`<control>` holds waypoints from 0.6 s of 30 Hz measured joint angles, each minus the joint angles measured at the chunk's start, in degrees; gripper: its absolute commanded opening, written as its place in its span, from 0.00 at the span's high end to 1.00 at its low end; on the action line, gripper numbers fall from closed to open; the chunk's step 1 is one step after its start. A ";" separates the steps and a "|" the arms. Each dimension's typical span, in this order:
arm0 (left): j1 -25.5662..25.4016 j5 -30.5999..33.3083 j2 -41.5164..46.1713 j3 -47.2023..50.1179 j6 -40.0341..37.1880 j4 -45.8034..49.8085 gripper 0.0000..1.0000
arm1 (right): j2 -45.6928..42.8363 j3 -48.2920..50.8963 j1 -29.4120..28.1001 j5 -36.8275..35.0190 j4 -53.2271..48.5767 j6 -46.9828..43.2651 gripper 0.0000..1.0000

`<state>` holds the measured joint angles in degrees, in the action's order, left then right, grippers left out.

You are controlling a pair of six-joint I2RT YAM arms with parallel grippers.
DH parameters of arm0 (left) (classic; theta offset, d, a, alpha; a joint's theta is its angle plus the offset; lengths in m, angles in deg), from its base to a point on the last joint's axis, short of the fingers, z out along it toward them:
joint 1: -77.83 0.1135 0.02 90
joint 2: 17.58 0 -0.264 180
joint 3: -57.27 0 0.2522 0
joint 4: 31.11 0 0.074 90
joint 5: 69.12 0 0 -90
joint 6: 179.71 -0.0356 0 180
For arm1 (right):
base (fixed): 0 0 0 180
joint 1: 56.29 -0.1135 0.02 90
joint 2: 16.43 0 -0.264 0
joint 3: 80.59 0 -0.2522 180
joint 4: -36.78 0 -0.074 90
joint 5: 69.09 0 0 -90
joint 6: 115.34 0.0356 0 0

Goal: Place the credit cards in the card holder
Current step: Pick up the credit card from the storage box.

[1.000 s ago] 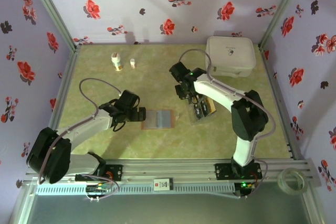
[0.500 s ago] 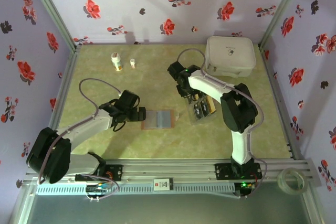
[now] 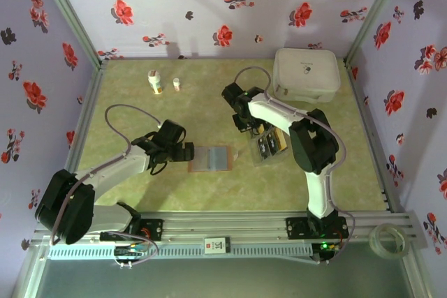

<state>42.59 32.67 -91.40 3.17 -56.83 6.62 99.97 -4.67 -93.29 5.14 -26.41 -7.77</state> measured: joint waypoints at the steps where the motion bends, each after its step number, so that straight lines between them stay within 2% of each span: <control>1: 0.00 0.00 0.00 0.00 0.00 0.00 0.00 | 0.00 0.00 0.20 0.28 0.09 0.00 0.81; 18: 0.00 -0.11 0.00 0.02 0.02 -1.29 0.00 | 0.00 0.00 1.90 3.85 1.60 0.63 0.87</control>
<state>42.59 32.56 -91.40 3.19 -56.81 5.33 99.97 -4.67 -91.39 8.99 -24.81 -7.14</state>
